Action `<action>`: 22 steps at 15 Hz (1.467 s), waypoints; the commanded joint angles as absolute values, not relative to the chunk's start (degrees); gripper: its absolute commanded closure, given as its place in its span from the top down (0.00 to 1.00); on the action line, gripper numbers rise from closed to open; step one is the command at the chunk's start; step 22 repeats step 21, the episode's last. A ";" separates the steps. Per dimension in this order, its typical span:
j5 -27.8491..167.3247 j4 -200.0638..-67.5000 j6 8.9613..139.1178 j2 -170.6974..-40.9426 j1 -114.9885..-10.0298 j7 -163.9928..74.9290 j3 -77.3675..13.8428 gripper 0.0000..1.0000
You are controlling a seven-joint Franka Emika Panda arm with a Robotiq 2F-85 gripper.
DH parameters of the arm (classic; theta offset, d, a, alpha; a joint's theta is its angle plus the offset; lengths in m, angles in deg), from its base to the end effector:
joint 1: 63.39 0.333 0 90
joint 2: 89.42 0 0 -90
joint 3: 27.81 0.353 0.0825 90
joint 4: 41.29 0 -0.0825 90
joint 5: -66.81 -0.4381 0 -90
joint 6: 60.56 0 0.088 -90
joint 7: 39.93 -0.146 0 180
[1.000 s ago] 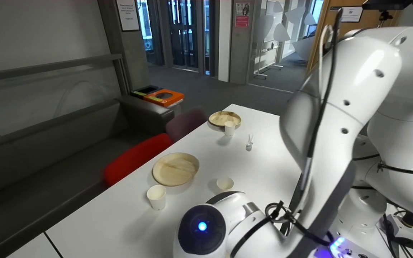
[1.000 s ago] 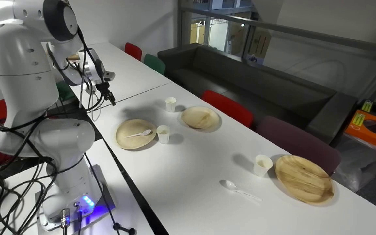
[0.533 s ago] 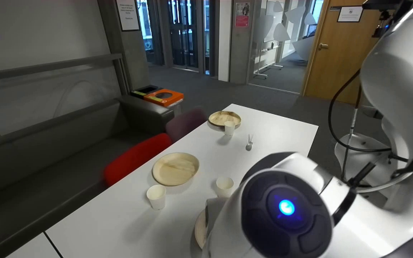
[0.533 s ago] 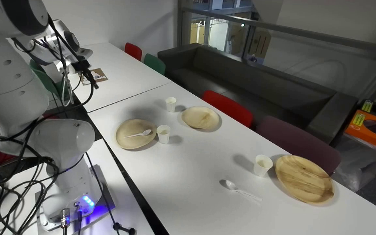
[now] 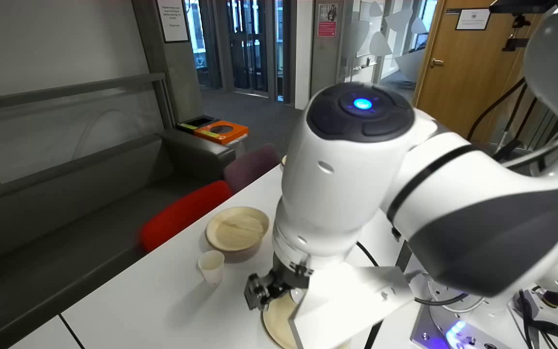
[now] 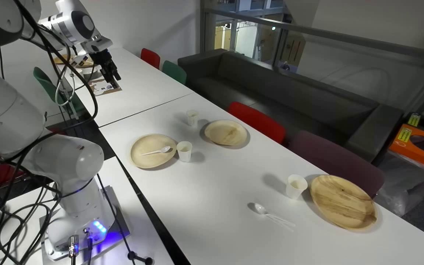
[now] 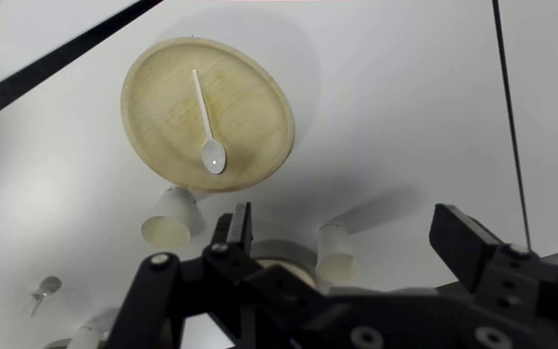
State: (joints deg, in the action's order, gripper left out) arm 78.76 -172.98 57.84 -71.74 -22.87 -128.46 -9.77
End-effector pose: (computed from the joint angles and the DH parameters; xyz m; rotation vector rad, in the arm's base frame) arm 0.2762 0.4246 0.4483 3.0097 -0.6729 0.4428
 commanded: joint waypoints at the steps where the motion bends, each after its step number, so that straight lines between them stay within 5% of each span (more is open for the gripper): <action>1: 73.93 -176.33 58.99 -68.90 -31.06 -130.63 -8.57 1.00; 10: 56.91 -194.88 63.39 -53.83 -44.68 -128.84 -13.64 1.00; 15: 53.66 -208.46 68.98 -40.04 -43.84 -131.35 -21.36 1.00; 22: 52.13 -202.44 64.86 -45.06 -49.20 -128.58 -15.77 1.00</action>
